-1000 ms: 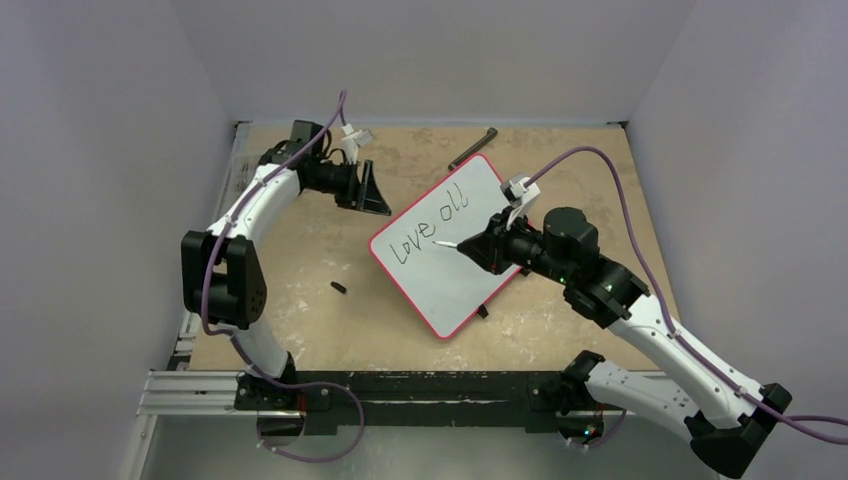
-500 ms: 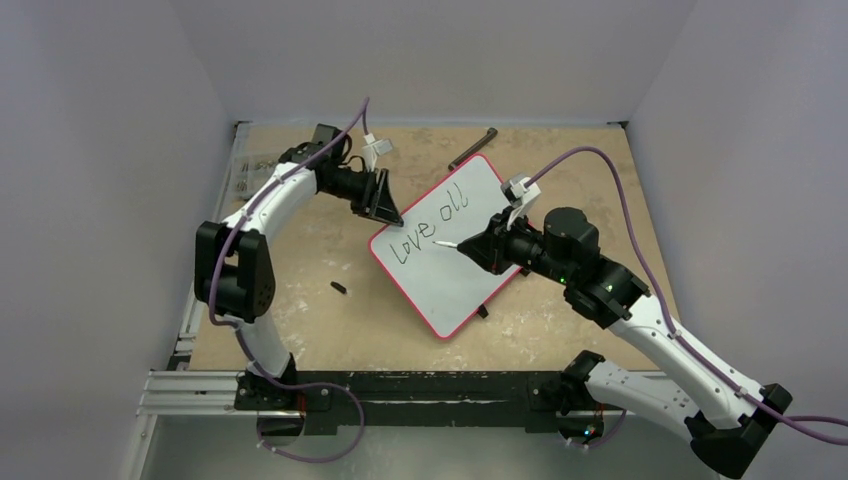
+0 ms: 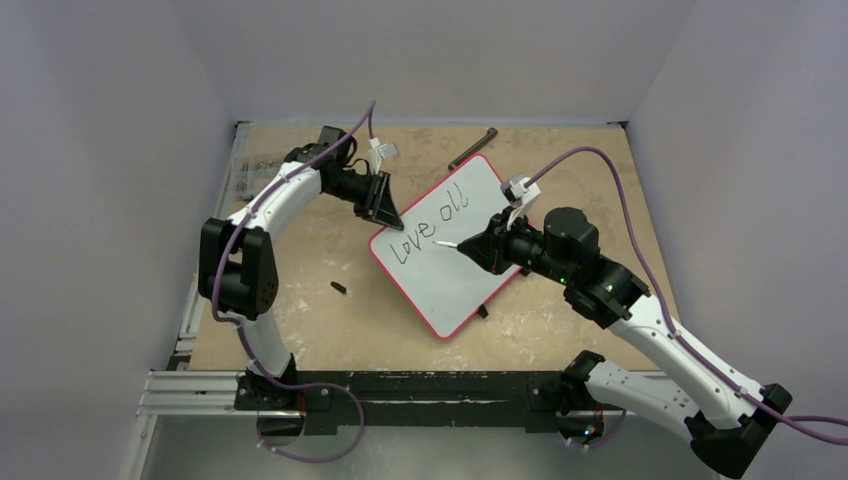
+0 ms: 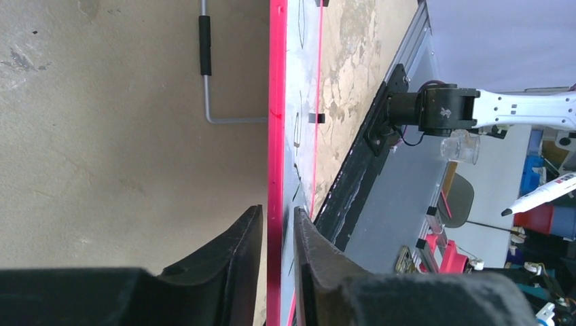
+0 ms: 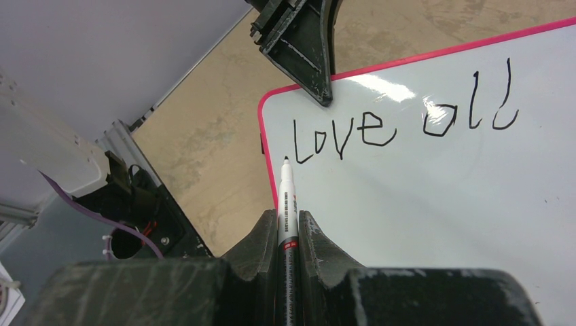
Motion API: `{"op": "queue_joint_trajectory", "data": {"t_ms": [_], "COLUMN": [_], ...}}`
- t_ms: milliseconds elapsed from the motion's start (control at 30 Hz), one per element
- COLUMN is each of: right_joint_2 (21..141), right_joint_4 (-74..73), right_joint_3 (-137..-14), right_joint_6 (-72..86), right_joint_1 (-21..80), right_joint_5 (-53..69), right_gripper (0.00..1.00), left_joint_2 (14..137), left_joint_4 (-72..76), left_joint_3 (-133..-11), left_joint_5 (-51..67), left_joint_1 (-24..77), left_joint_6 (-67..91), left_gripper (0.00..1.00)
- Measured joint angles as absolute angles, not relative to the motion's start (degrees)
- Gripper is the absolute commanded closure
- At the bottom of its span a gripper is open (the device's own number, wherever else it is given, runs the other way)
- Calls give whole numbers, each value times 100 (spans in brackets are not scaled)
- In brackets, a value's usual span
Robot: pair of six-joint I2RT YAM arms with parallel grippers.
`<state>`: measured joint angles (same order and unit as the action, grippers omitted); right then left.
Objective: Write a sentence on the whiteboard
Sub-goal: Hold the whiteboard on the whiteboard stand.
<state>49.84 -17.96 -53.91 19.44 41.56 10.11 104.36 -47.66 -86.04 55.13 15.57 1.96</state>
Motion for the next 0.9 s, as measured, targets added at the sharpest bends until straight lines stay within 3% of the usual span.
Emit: {"op": "queue_joint_trajectory", "data": {"t_ms": [233, 900], "right_joint_2": [4984, 4890], "right_joint_4": [-1796, -1669], "right_joint_3": [-5391, -4991], "right_joint_6": [1942, 1900], "right_joint_1": [4156, 4156], "right_joint_5": [1011, 1302], "right_gripper": [100, 100], "left_joint_2": [10436, 10237], "left_joint_4": [-4794, -4794], "left_joint_3": [-8617, -8659], "left_joint_5": [5533, 5247], "left_joint_1": [1586, 1743], "left_joint_6": [193, 373], "left_gripper": [100, 100]}}
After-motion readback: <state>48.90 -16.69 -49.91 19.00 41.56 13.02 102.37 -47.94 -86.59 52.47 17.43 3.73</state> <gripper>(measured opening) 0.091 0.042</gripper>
